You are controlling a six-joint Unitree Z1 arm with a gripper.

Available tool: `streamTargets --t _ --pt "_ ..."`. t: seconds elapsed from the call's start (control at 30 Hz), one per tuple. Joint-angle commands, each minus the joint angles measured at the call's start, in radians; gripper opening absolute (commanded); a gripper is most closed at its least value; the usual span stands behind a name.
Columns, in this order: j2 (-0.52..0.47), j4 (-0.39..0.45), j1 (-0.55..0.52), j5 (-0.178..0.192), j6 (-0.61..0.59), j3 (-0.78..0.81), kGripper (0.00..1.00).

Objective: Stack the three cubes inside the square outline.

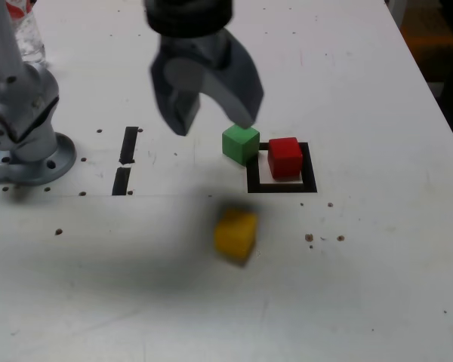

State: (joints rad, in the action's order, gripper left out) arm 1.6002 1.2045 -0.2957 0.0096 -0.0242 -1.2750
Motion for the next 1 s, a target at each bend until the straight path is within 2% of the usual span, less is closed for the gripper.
streamTargets --t 0.0,0.5,0.6,0.73,0.97 --pt "-0.008 0.002 -0.013 -0.001 0.000 0.001 0.76" --pt "-0.026 0.029 -0.097 -0.009 0.042 0.072 0.76" --pt "-0.011 -0.011 -0.124 -0.024 0.067 0.078 0.76" --pt "0.031 -0.091 -0.174 -0.063 0.109 0.049 0.76" --pt "0.134 -0.105 -0.233 -0.086 0.121 -0.005 0.76"
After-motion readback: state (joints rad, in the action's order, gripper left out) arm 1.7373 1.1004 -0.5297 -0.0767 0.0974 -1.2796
